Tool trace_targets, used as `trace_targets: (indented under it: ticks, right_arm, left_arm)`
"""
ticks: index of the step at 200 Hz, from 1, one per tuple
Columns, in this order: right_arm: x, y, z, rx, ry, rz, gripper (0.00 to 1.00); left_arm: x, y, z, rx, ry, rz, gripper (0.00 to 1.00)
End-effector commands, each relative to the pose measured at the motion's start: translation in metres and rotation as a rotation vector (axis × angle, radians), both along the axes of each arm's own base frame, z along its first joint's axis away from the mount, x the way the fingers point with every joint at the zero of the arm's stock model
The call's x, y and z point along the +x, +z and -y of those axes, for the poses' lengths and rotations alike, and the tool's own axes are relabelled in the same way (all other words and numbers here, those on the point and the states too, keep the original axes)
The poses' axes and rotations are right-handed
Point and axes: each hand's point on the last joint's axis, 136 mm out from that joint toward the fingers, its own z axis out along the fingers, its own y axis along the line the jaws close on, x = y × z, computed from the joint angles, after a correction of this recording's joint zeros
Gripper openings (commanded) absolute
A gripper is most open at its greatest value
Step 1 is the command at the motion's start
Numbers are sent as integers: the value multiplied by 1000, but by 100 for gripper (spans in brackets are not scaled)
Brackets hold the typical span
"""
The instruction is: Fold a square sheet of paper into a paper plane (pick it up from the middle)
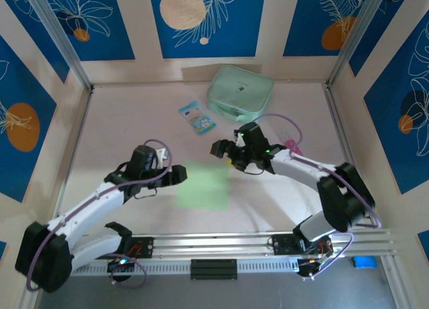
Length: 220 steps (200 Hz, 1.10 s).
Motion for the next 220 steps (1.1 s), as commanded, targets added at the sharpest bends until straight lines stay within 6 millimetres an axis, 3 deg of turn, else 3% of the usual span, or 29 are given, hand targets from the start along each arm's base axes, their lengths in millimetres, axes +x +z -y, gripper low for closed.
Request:
trace_targets:
  ticks: [1, 36, 55, 132, 220]
  right_arm:
    - [-23, -19, 44, -147, -29, -30, 89]
    - [-43, -33, 103, -265, -198, -84, 92]
    - [-50, -33, 115, -268, -219, -63, 92]
    - [-63, -32, 122, -266, -203, -67, 93]
    - [-65, -32, 120, -259, -188, -71, 93]
  left_arm:
    - [-2, -12, 6, 183, -84, -32, 77]
    - [0, -31, 37, 376, -204, -83, 78]
    - [5, -43, 51, 445, -217, -110, 78]
    - [13, -66, 78, 610, -219, -201, 84]
    - [16, -88, 72, 641, -133, -240, 88]
